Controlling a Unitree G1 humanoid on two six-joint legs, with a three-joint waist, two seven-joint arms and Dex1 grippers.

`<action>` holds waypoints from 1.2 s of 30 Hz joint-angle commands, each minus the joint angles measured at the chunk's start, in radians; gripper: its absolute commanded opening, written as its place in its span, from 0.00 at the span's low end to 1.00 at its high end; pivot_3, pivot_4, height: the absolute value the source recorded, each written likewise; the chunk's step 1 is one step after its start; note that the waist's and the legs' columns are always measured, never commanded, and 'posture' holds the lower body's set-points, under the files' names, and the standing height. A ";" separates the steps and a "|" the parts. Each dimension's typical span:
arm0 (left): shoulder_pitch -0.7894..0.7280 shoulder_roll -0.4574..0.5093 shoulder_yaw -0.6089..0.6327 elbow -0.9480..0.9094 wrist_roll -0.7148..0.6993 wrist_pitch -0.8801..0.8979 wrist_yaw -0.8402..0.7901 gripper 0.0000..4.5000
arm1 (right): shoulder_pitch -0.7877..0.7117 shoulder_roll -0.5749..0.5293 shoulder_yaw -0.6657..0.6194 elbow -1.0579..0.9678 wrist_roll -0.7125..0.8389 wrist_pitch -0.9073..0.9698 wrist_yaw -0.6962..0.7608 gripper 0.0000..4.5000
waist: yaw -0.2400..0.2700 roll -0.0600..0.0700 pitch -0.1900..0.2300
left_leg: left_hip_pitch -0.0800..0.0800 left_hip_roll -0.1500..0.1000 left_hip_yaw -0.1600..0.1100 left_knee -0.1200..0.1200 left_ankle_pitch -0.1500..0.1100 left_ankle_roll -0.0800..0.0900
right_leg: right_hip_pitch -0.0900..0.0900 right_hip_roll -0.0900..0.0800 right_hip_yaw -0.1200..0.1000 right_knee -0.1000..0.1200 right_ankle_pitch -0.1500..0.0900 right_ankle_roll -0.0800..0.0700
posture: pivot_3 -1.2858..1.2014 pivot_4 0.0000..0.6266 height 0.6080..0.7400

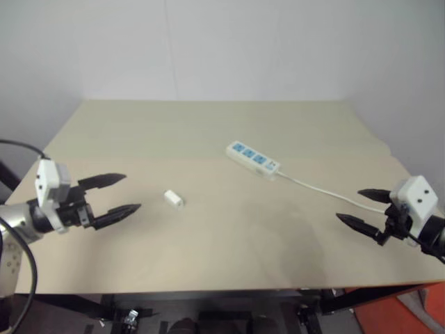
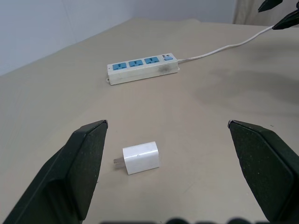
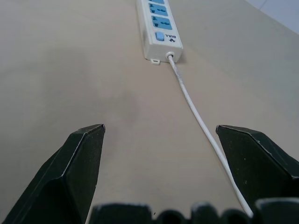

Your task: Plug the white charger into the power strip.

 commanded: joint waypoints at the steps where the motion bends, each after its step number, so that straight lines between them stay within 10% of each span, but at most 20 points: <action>1: -0.011 0.009 0.012 -0.012 -0.014 0.003 -0.004 1.00 | 0.004 -0.002 -0.050 -0.026 0.012 0.002 -0.013 0.99 | 0.000 0.000 0.000 | 0.000 0.000 0.000 0.000 0.000 0.000 | 0.000 0.000 0.000 0.000 0.000 0.000 | 0.52 0.24 1.00; 22: -0.056 -0.022 -0.022 0.053 0.038 -0.060 0.002 1.00 | -0.069 0.010 0.031 0.061 -0.032 -0.036 -0.052 0.99 | -0.001 0.000 0.000 | 0.001 -0.001 0.000 0.000 0.000 0.000 | 0.002 0.000 0.000 0.000 0.000 0.000 | 0.52 0.24 1.00; 36: -0.358 -0.056 -0.305 0.218 0.188 -0.202 -0.173 1.00 | -0.910 0.235 0.426 1.220 -0.322 -0.356 -0.013 0.99 | -0.017 0.000 0.000 | 0.008 -0.002 0.003 -0.002 0.000 0.000 | 0.010 0.001 0.000 -0.004 0.000 0.000 | 0.52 0.24 1.00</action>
